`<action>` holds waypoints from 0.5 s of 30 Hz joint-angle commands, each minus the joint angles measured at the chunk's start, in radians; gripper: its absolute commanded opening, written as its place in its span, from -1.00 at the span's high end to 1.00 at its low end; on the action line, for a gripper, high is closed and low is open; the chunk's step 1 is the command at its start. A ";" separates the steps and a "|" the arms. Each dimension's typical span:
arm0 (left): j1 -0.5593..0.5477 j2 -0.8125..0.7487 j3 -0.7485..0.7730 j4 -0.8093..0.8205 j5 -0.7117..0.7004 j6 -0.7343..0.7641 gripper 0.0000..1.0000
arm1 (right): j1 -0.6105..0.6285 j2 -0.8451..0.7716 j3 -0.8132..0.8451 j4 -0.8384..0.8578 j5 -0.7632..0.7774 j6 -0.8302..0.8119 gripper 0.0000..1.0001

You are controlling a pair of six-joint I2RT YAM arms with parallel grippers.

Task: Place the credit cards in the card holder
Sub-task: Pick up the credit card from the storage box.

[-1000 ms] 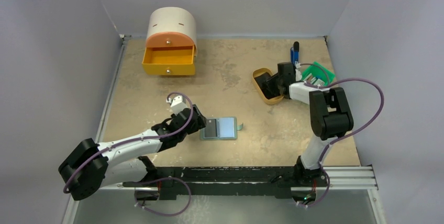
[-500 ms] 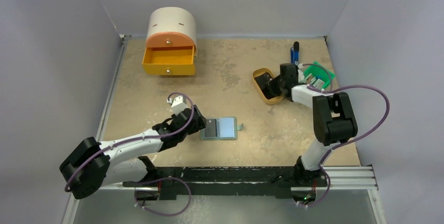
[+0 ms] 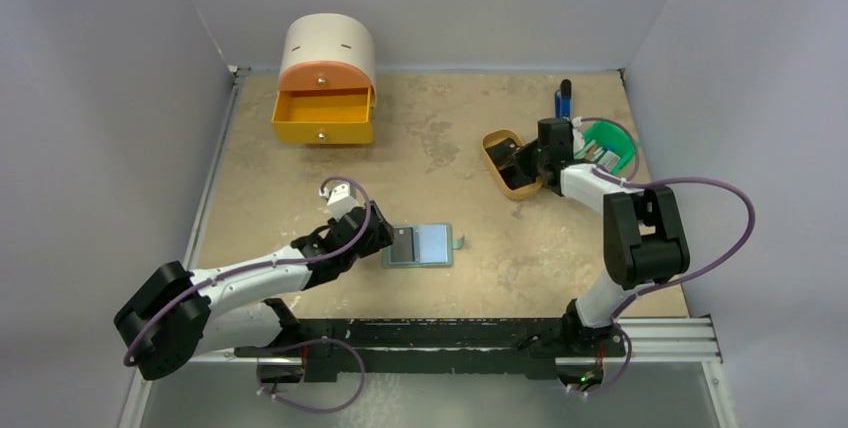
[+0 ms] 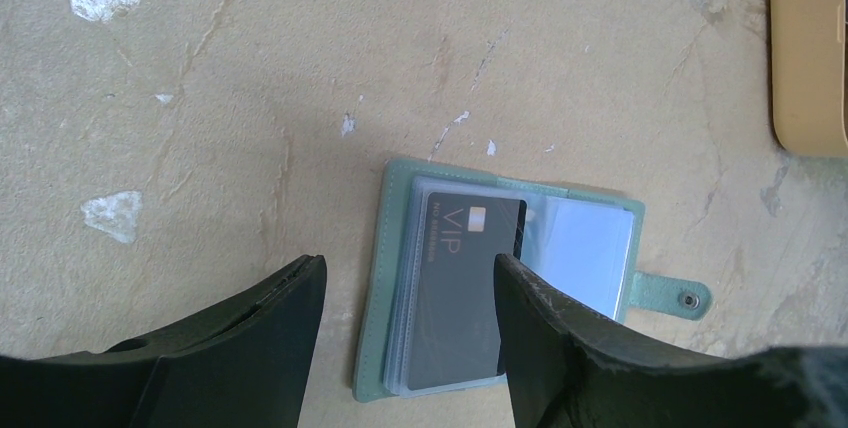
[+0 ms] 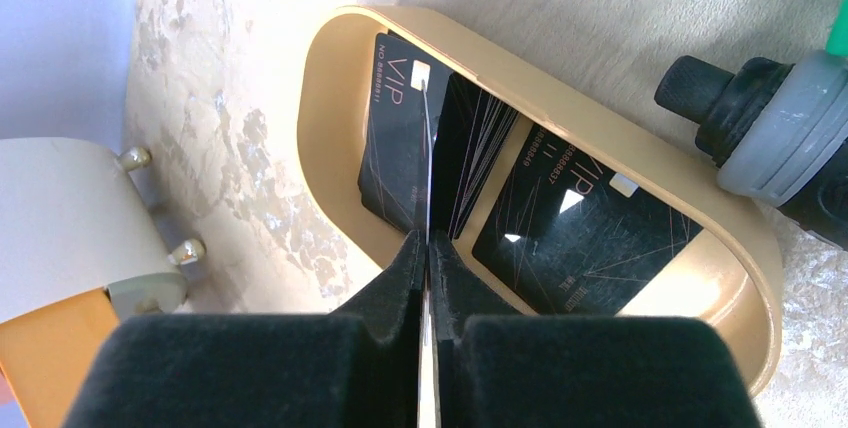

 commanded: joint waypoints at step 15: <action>-0.004 -0.056 0.044 -0.021 -0.046 0.001 -0.22 | 0.000 -0.201 0.152 -0.144 0.109 -0.089 1.00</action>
